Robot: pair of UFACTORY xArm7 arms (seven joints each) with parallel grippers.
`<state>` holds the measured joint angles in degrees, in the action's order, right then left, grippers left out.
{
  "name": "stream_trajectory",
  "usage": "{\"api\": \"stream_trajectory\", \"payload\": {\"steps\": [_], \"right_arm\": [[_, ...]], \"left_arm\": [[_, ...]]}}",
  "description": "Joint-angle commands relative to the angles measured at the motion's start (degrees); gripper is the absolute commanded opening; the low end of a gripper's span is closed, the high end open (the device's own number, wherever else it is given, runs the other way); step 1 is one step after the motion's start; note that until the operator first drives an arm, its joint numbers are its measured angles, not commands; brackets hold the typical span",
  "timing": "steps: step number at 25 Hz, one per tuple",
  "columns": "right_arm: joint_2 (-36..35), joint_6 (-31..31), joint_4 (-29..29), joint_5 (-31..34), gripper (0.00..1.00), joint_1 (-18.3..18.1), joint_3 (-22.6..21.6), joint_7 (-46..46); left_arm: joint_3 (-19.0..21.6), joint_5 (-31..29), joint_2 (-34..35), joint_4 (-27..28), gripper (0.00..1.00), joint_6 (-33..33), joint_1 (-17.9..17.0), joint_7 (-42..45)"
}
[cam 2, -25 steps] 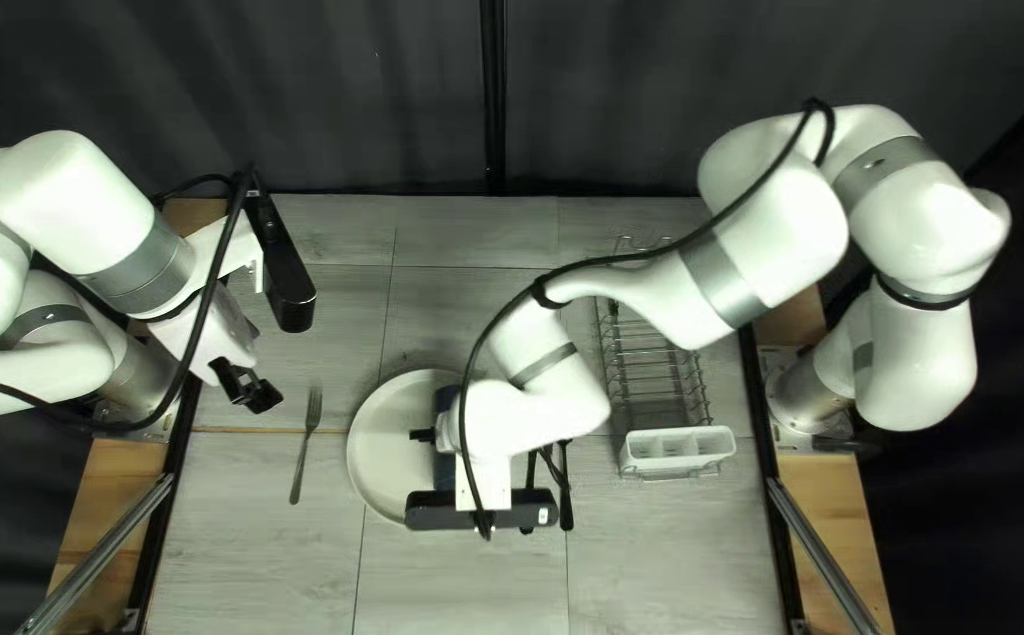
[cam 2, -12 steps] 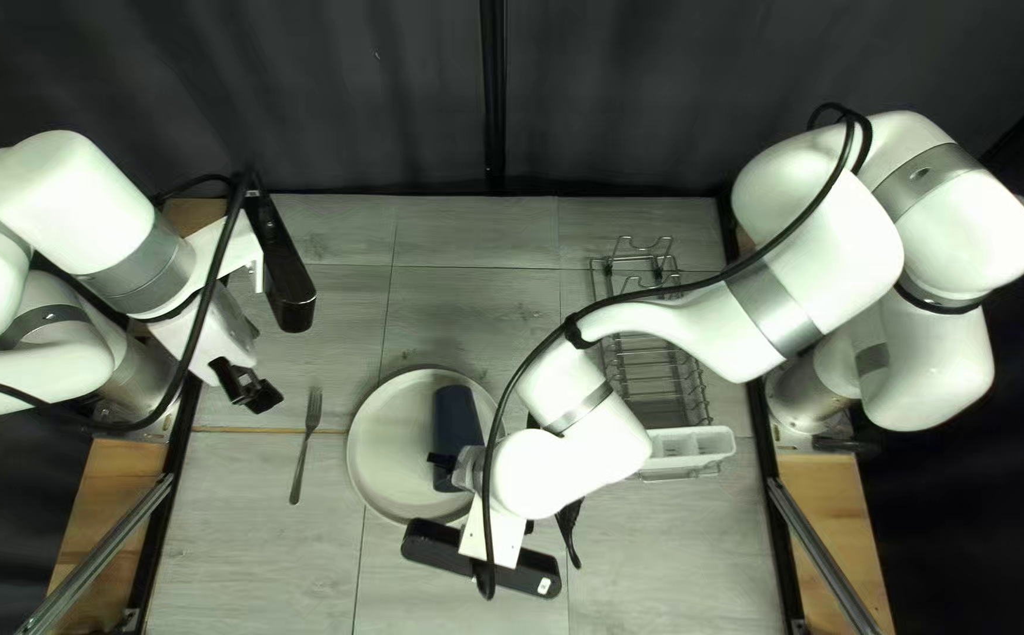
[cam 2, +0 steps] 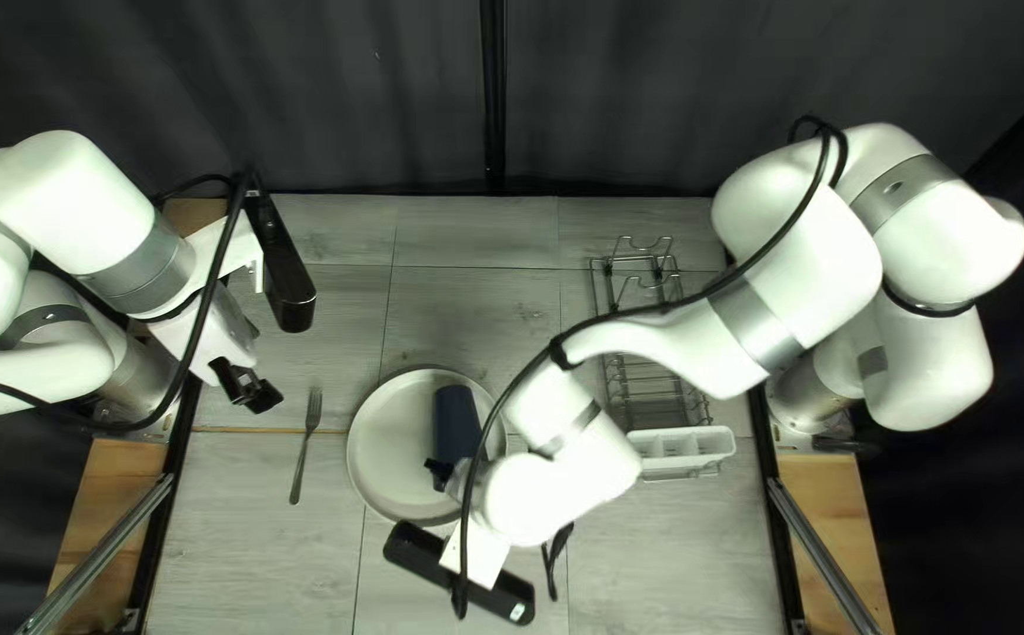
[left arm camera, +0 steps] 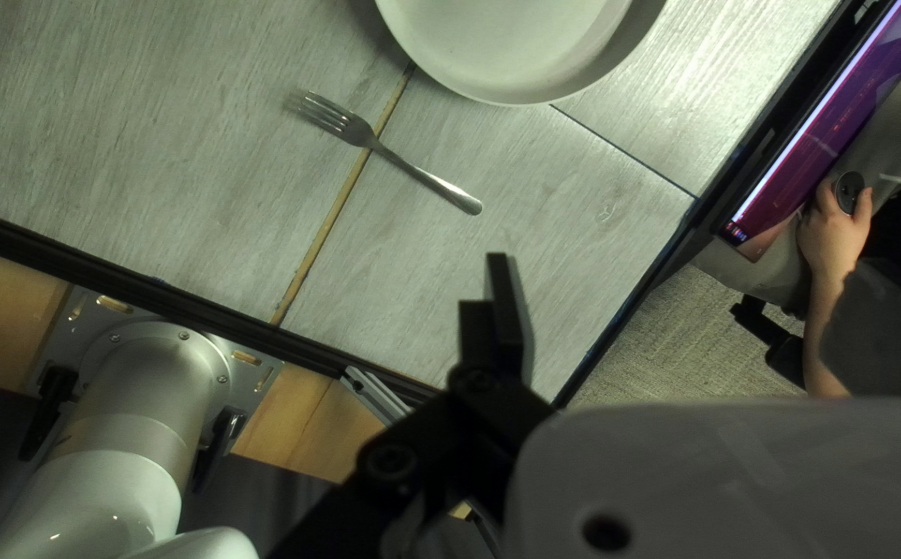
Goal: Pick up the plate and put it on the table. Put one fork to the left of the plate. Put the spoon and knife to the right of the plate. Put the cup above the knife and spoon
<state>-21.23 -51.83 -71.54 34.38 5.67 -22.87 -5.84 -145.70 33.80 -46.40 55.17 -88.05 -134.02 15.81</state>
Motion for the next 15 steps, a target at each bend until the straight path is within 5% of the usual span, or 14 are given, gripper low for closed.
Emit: {"api": "stream_trajectory", "payload": {"steps": [1,15], "right_arm": [[-2.7,-1.8,-1.3,6.1,1.0,4.4,4.0,14.5],[-11.6,-12.6,-11.1,11.8,1.0,10.7,8.9,28.6]], "left_arm": [[0.0,0.0,0.0,0.0,1.0,0.0,0.0,0.0],[0.0,0.0,0.0,0.0,1.0,0.0,0.0,0.0]]}}
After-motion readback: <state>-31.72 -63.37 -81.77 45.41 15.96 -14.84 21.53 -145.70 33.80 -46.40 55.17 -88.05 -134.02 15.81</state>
